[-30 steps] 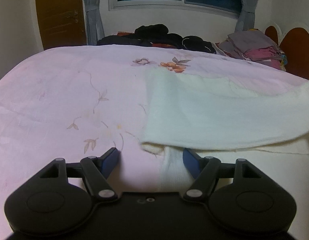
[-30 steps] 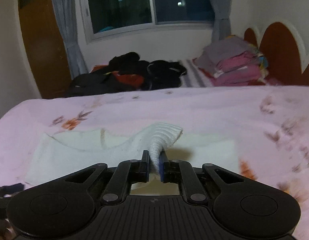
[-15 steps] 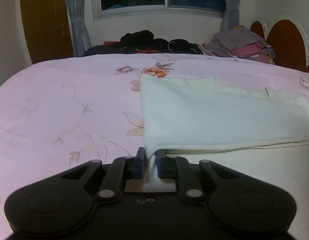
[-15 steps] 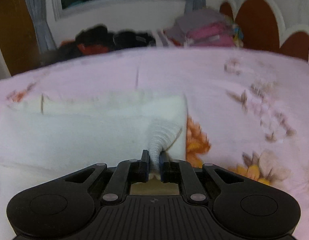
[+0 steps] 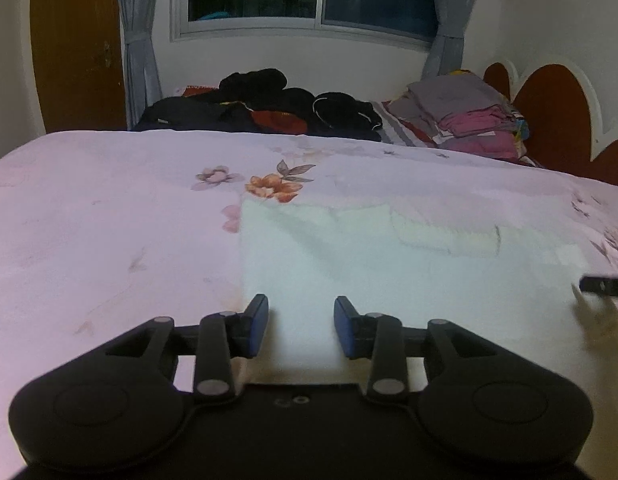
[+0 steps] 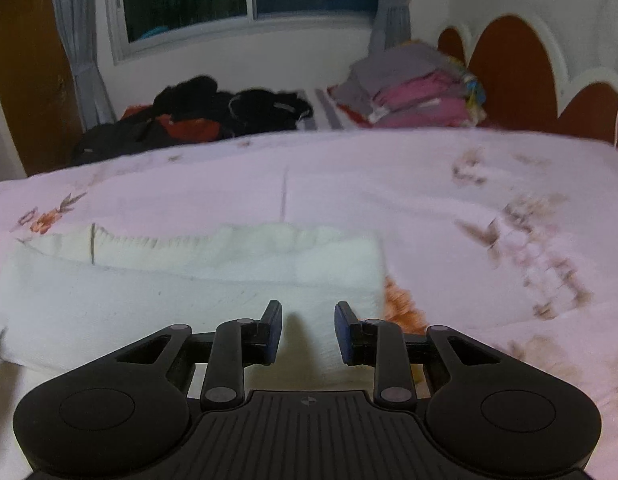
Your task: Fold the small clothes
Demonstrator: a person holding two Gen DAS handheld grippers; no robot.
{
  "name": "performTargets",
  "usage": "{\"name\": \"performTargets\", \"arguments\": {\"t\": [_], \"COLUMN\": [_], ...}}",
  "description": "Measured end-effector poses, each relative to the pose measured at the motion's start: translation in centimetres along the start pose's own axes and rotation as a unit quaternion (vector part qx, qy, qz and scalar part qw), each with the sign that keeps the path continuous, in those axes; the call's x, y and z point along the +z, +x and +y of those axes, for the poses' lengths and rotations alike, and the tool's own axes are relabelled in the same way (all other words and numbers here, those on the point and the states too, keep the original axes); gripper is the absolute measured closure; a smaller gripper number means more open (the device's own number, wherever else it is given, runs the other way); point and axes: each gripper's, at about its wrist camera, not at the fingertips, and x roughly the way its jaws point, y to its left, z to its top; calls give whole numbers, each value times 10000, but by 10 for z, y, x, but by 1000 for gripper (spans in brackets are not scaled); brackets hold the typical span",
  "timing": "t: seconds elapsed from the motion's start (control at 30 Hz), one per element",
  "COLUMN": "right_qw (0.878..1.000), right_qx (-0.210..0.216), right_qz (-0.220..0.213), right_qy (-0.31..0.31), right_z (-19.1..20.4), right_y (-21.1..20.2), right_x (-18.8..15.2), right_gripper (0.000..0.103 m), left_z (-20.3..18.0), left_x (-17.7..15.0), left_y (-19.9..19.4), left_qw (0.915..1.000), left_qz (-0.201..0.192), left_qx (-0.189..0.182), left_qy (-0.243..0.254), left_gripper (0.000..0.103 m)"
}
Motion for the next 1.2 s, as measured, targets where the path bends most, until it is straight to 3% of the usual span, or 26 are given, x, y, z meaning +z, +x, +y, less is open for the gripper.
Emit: {"name": "performTargets", "arguments": {"t": [0.23, 0.37, 0.47, 0.73, 1.2], "right_qw": [9996, 9982, 9980, 9986, 9969], "right_qx": [-6, -291, -398, 143, 423], "right_qz": [-43, 195, 172, 54, 64], "right_qy": [-263, -493, -456, -499, -654], "right_z": [15, 10, 6, 29, 46], "right_y": [9, 27, 26, 6, -15], "right_x": [0, -5, -3, -6, -23], "right_gripper": [74, 74, 74, 74, 74], "left_z": [0, 2, 2, -2, -35], "left_x": [9, 9, 9, 8, -12], "left_y": [49, 53, 51, 35, -5], "left_qw": [9995, 9992, 9990, 9990, 9993], "left_qz": [256, 328, 360, 303, 277], "left_qx": [181, 233, 249, 319, -192], "left_qy": [-81, 21, -2, -71, 141], "left_gripper": [65, 63, 62, 65, 65]}}
